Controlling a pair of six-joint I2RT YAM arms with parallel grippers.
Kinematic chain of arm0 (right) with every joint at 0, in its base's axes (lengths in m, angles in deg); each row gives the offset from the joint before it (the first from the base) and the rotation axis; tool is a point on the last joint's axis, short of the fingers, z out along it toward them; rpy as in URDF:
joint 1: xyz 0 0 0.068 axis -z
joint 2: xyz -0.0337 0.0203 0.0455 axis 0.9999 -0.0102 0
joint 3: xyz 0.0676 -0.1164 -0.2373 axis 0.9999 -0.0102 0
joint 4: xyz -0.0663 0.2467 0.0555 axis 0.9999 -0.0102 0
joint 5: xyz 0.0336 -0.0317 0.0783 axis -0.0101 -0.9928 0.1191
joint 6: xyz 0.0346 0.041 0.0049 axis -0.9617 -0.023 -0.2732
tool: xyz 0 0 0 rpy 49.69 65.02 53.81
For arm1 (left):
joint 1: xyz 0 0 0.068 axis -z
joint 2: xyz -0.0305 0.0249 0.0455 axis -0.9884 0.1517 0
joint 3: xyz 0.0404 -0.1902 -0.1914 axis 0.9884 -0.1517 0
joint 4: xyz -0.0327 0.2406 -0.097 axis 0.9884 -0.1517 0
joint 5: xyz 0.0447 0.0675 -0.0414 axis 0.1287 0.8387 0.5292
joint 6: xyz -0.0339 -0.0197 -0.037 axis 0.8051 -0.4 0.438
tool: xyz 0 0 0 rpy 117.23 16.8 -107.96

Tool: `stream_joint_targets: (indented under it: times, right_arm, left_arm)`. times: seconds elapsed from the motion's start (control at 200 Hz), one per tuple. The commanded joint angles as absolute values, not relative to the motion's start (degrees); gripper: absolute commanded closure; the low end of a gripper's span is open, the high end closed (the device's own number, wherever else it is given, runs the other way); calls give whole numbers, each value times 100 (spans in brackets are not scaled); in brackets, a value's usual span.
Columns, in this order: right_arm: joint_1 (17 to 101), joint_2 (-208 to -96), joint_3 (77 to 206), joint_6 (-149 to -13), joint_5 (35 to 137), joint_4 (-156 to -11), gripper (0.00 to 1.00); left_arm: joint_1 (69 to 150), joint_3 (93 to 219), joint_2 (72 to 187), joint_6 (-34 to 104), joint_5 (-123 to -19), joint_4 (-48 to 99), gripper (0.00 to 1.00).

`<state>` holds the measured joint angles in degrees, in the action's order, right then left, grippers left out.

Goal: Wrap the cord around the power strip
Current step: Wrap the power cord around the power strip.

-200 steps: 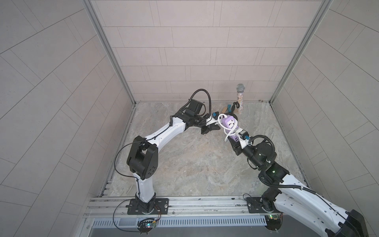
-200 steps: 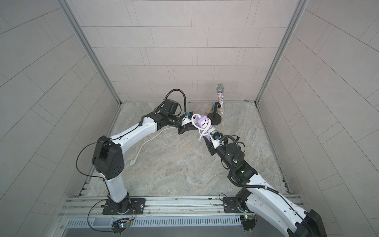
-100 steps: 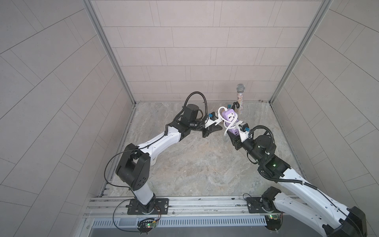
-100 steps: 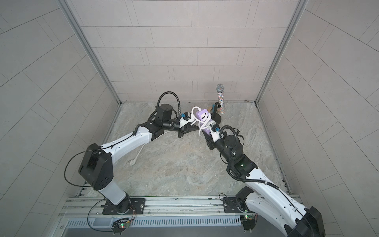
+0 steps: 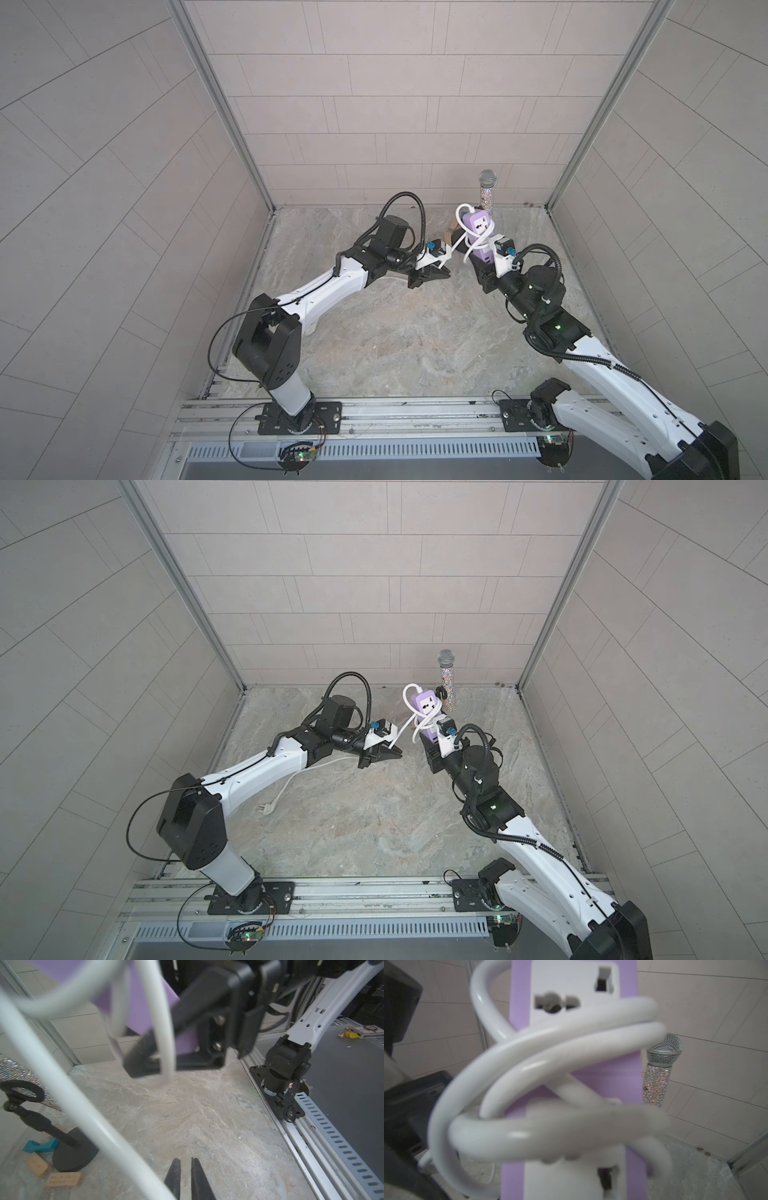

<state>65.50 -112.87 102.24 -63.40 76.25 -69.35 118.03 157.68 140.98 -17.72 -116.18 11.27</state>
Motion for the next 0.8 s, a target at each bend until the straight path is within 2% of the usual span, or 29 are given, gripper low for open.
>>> stream_joint_targets:
  times: [0.0, 0.115, 0.255, 0.38, 0.46, 0.55, 0.79]
  right_arm:
    - [6648, -11170, 10548, -6755, 7289, -5888, 100]
    - [6647, -11260, 10565, -6782, 7371, -5867, 100]
    - [6648, -11337, 10566, -6766, 7421, -5868, 100]
    - [6648, -11346, 10574, -6722, 7479, -5945, 100]
    - [6648, -11369, 10562, -6731, 7550, -6008, 100]
    - [6643, -11399, 10529, -6798, 7611, -6035, 100]
    - [6641, -11438, 10460, -6860, 7653, -6196, 100]
  left_arm:
    - [11931, 15688, 13935, -1998, -11948, 767, 84]
    - [11977, 15632, 13997, -1623, -11832, 1333, 79]
    - [11979, 15286, 14007, -651, -11536, 2900, 75]
    - [11985, 14748, 13945, 343, -10810, 4853, 61]
    - [11987, 14584, 13977, 760, -10407, 5723, 61]
    - [12014, 14648, 14046, 938, -10159, 6063, 60]
    - [12096, 14882, 14177, 1085, -10588, 6206, 63]
